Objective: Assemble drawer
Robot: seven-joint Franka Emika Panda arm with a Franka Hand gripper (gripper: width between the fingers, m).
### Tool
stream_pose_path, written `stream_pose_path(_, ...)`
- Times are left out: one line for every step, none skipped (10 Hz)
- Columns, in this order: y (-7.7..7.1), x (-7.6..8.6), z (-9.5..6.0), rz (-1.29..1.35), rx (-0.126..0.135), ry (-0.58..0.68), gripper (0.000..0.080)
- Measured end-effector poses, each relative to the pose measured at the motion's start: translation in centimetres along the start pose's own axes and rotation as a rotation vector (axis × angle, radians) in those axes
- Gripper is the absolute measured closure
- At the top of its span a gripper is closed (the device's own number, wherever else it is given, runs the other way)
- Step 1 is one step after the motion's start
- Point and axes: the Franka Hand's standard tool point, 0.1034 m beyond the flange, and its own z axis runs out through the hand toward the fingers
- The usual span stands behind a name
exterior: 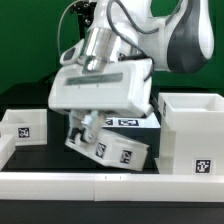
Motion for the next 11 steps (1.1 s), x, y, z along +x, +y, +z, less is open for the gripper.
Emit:
stream_pose_path(-0.4, 0.2, 0.0, 0.001, 0.006, 0.004, 0.0633)
stream_pose_path(-0.4, 0.2, 0.0, 0.000, 0.006, 0.004, 0.0633)
stream_pose_path(-0.4, 0.2, 0.0, 0.000, 0.006, 0.003, 0.0633)
stream_pose_path(-0.4, 0.1, 0.0, -0.001, 0.006, 0.003, 0.0469)
stream_pose_path(-0.4, 0.1, 0.1, -0.001, 0.006, 0.003, 0.0333)
stream_pose_path(-0.5, 0.2, 0.2, -0.008, 0.007, -0.021, 0.0333)
stream_pose_path(-0.7, 2.4, 0.2, -0.035, 0.020, -0.053, 0.0187)
stream_pose_path(-0.3, 4.9, 0.3, -0.027, 0.030, -0.050, 0.0161)
stream_pose_path(-0.3, 5.5, 0.6, -0.022, 0.037, -0.118, 0.0161)
stream_pose_path(-0.7, 5.9, 0.5, -0.005, 0.048, -0.234, 0.0151)
stream_pose_path(-1.0, 6.4, 0.3, -0.003, 0.053, -0.302, 0.0151)
